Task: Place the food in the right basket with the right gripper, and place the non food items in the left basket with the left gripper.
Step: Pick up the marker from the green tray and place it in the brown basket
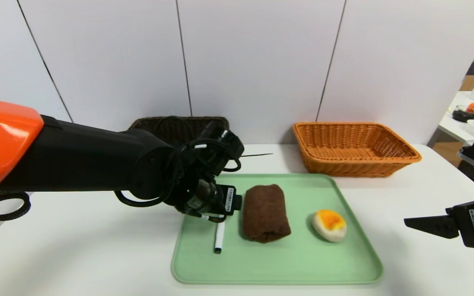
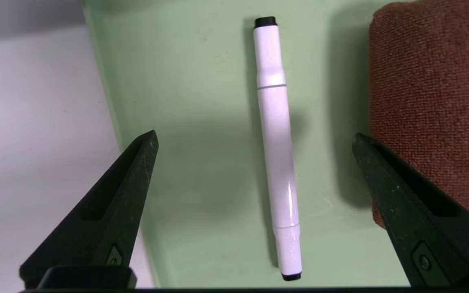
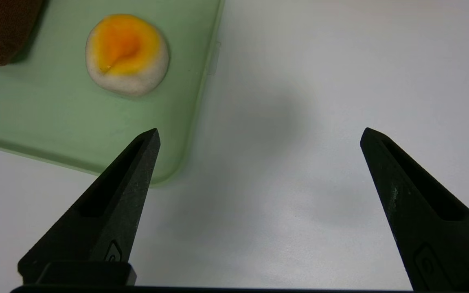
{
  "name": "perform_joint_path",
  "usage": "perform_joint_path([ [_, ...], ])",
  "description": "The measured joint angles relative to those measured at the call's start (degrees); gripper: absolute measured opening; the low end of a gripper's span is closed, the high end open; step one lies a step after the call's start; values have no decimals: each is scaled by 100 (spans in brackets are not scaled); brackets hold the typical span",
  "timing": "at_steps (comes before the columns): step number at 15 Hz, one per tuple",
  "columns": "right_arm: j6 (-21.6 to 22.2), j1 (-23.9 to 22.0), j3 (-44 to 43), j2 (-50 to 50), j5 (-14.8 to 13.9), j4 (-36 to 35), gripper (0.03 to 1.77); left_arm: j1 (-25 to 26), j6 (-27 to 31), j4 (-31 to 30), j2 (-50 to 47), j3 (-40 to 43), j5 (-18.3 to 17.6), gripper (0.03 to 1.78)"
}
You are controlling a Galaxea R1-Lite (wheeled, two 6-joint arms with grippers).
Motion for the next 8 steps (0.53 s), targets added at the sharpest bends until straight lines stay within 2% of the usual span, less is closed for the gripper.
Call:
perform_joint_path([
  [8, 49, -13, 9, -2, 15, 0, 170, 0, 20, -20, 222, -11, 146, 169],
])
